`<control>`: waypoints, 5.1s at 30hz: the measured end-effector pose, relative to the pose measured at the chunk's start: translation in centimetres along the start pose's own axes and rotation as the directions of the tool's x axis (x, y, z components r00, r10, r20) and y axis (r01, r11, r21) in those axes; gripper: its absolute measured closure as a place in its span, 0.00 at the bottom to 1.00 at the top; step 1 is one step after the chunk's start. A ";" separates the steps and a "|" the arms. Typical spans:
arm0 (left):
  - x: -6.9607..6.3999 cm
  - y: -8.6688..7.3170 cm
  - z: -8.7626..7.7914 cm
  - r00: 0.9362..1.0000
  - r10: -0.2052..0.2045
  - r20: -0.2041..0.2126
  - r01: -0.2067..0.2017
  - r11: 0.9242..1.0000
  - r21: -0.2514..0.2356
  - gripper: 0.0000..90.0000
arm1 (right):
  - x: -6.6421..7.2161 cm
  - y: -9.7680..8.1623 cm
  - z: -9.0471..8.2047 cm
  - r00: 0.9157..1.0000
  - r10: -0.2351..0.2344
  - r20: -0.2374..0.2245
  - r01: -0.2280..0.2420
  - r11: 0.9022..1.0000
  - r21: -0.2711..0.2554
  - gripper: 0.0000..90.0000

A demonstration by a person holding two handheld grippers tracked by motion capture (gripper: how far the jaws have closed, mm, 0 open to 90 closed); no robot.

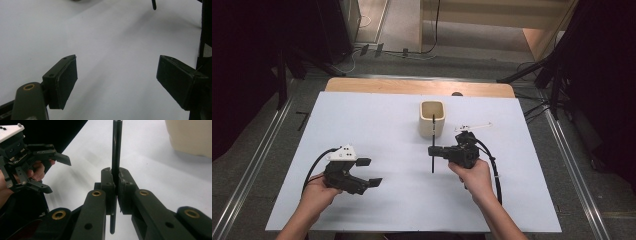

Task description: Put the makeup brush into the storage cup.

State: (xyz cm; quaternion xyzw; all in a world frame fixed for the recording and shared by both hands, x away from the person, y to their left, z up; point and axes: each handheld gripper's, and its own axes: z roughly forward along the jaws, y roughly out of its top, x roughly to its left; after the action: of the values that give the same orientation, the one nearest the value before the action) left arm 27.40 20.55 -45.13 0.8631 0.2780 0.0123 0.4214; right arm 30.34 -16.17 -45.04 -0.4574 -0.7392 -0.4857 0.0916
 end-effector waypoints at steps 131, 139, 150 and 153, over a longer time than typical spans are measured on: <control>0.7 -0.8 -0.4 1.000 -0.023 0.007 0.023 1.000 -0.002 0.19 | -3.2 14.2 1.1 0.954 -0.028 0.297 0.079 0.983 -0.163 0.95; 0.6 -0.8 -0.3 1.000 -0.024 0.006 0.024 1.000 -0.003 0.19 | -3.5 13.5 1.5 0.955 -0.027 0.294 0.076 0.985 -0.156 0.95; 0.7 -0.8 -0.3 1.000 -0.020 0.005 0.020 1.000 0.000 0.19 | -3.7 12.2 2.2 0.957 -0.033 0.289 0.076 0.987 -0.139 0.95; 0.7 -0.8 -0.4 1.000 -0.024 0.004 0.024 1.000 -0.003 0.19 | -3.7 11.9 2.3 0.957 -0.035 0.289 0.077 0.988 -0.135 0.95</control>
State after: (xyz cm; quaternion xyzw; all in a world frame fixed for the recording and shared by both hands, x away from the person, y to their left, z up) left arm 27.46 21.55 -45.65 0.8590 0.2876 0.0057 0.4235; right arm 42.28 -15.22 -40.84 -0.5068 -0.7202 -0.4695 -0.0633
